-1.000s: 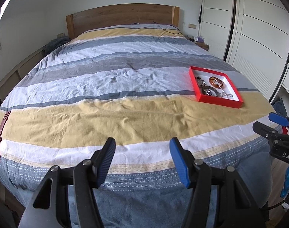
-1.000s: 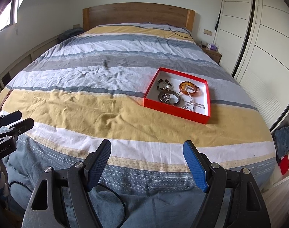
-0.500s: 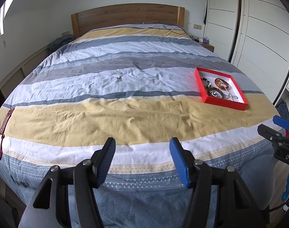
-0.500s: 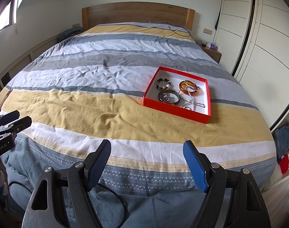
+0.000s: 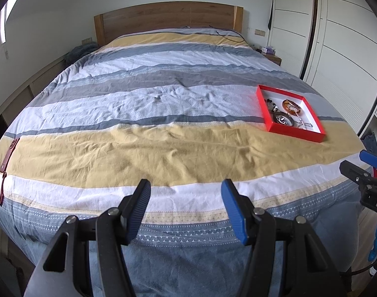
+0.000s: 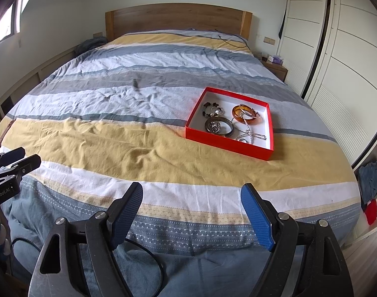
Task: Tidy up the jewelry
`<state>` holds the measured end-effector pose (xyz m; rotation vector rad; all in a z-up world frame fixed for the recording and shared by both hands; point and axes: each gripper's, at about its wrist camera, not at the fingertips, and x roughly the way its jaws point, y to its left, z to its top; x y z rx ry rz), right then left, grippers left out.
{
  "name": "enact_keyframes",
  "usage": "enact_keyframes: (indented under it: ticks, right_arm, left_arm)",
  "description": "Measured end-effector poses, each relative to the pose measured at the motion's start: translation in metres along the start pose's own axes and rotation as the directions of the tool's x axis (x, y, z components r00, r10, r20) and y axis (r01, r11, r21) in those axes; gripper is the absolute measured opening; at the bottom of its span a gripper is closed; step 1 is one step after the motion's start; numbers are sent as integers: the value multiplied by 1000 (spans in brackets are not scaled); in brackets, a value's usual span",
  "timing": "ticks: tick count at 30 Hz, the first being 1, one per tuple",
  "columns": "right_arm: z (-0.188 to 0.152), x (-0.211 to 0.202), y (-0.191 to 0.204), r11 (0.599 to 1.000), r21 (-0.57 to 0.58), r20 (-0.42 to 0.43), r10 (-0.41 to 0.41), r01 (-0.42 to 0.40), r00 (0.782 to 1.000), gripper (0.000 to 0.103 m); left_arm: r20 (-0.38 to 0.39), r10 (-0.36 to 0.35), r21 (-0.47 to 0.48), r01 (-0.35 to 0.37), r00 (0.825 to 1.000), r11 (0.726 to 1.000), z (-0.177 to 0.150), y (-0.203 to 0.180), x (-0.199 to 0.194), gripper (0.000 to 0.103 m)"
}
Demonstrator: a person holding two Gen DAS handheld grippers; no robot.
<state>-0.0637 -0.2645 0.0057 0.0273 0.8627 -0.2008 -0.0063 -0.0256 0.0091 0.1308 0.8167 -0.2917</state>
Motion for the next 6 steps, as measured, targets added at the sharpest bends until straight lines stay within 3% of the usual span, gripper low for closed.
enact_keyframes:
  ticks: [6]
  right_arm:
    - [0, 0, -1, 1000, -1, 0, 0, 0, 1000, 81]
  left_arm:
    - [-10, 1, -4, -1, 1000, 1000, -1, 0, 1, 57]
